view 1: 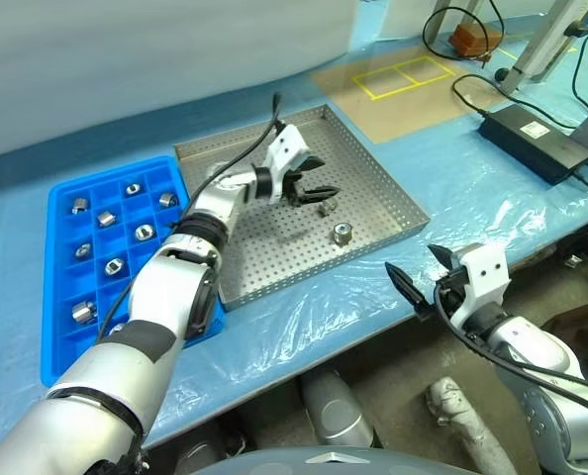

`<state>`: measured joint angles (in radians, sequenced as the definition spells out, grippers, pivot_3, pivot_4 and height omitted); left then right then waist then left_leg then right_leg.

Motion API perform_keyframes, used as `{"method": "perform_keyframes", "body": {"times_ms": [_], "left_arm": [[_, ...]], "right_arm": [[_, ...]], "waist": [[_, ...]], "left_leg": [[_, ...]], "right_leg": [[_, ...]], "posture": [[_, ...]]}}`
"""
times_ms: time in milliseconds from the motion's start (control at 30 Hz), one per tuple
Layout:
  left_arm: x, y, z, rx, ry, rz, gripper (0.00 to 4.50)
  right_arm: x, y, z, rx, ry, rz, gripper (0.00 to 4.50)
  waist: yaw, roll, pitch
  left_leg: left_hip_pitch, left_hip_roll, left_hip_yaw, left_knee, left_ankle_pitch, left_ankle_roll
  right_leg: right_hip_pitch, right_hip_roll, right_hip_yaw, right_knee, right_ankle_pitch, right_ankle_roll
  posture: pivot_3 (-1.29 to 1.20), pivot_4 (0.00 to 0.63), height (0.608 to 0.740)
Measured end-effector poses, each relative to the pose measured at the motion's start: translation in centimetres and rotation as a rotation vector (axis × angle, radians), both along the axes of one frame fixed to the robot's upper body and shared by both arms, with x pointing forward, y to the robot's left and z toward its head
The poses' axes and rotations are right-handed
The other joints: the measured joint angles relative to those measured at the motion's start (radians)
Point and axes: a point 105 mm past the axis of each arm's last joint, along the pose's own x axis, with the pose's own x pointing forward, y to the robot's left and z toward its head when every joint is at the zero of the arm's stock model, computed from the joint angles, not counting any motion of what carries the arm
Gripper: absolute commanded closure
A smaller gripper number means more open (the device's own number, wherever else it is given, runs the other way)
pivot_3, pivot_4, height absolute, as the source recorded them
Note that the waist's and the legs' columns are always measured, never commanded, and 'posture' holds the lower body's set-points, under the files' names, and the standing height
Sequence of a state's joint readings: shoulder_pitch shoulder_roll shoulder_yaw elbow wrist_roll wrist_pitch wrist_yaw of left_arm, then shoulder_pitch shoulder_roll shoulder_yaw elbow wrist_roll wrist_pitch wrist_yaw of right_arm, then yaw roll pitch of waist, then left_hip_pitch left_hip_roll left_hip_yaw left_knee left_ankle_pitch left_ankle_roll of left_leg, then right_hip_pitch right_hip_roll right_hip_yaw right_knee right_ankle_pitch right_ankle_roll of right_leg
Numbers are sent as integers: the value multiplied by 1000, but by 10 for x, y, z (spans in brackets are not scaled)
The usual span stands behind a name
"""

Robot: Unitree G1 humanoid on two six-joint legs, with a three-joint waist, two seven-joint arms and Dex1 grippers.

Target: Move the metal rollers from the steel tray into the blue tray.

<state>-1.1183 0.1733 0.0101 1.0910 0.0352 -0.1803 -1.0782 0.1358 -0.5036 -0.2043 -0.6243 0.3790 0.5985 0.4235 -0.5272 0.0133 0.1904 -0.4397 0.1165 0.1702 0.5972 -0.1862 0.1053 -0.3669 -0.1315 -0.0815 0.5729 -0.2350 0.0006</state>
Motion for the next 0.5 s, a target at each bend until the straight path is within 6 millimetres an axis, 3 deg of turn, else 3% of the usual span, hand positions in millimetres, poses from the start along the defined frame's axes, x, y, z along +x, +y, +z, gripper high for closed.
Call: {"method": "perform_keyframes", "body": {"times_ms": [100,167,233,333,500], "left_arm": [[-7,29,-8,-27,53,43,763],[-24,43,-10,-79,107,50,763],[-48,47,-21,-105,168,34,763],[-79,48,-37,-141,287,25,763],[-91,44,5,-214,247,1,763]], "right_arm": [[16,-6,7,-47,-4,55,0],[29,-9,16,-67,-25,89,0],[38,-12,21,-78,-36,108,0],[47,-19,13,-84,13,152,0],[50,-34,4,-105,138,263,0]], "waist": [[20,-1,1],[43,-2,1],[73,-2,1],[136,-3,3],[263,3,8]], "left_leg": [[0,1,0,1,0,0],[1,1,0,1,0,1],[3,2,0,2,1,1],[2,2,0,4,1,0],[10,3,2,9,0,-4]], "right_leg": [[-1,-1,-1,4,0,-1],[0,-2,-1,7,0,-1],[0,-2,-2,10,0,-2],[-1,-2,-3,15,-1,-4],[9,-2,2,16,0,-6]], "posture": [[-493,150,740],[-442,150,740],[-416,150,740],[-362,150,740],[-350,150,740]]}}
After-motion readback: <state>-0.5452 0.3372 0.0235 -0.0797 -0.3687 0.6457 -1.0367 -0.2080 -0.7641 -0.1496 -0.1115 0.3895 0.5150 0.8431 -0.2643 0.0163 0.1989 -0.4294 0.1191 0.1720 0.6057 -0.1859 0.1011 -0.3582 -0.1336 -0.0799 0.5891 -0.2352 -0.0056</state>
